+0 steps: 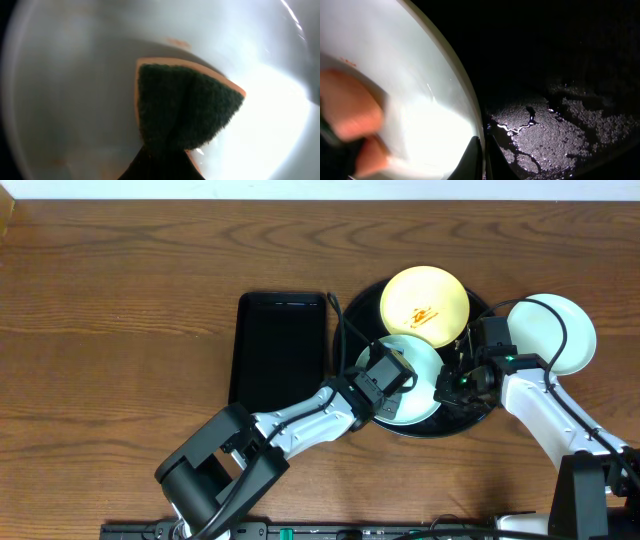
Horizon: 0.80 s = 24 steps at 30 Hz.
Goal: Clean dirty plates on tray and stack at the side
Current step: 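Wipe the sauce on the second pale green plate with the sponge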
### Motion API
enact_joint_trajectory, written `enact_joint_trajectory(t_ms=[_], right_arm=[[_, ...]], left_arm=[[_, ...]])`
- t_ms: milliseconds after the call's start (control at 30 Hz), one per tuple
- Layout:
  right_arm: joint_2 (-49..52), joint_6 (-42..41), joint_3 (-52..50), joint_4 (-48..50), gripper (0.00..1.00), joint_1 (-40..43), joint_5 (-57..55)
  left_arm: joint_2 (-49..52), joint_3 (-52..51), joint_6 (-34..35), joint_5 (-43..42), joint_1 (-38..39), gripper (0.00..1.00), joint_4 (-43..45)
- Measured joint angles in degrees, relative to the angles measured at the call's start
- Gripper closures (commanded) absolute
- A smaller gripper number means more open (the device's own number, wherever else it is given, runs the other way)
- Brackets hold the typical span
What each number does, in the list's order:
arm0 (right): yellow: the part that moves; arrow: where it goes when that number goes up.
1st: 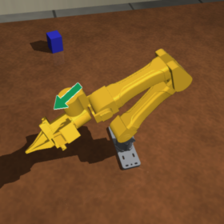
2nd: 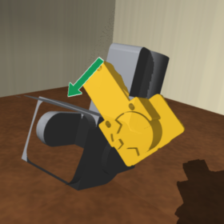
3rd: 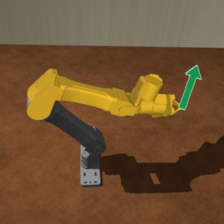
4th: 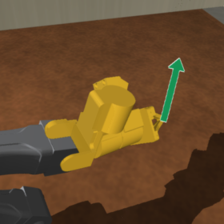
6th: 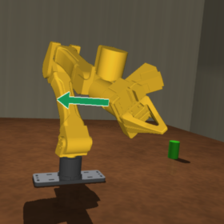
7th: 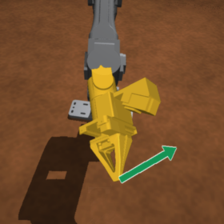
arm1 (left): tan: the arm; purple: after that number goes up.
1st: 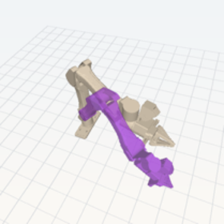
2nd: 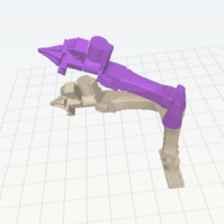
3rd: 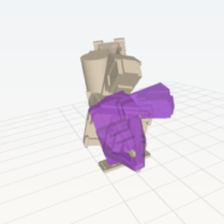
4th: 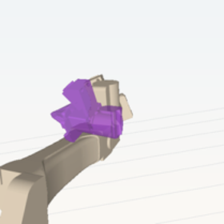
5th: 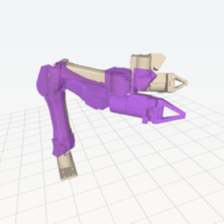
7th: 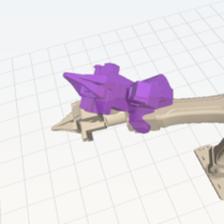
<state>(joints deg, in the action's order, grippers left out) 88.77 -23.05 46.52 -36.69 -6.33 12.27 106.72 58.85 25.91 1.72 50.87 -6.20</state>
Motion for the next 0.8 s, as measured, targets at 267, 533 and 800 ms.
enact_joint_trajectory(t_ms=[267, 533, 800], right_arm=[[0.0, 0.0, 0.0, -0.1, 0.99, 0.0, -0.5], [0.0, 0.0, 0.0, -0.2, 0.99, 0.0, -0.5], [0.0, 0.0, 0.0, -0.4, 0.99, 0.0, -0.6]], left_arm=[[-3.2, 1.4, -10.4, 1.3, -2.5, 0.92, 0.7], [-5.5, 4.0, -12.0, -8.0, -2.2, 0.93, 3.3], [2.1, 4.0, -10.9, -12.9, -1.5, 0.93, 7.9]])
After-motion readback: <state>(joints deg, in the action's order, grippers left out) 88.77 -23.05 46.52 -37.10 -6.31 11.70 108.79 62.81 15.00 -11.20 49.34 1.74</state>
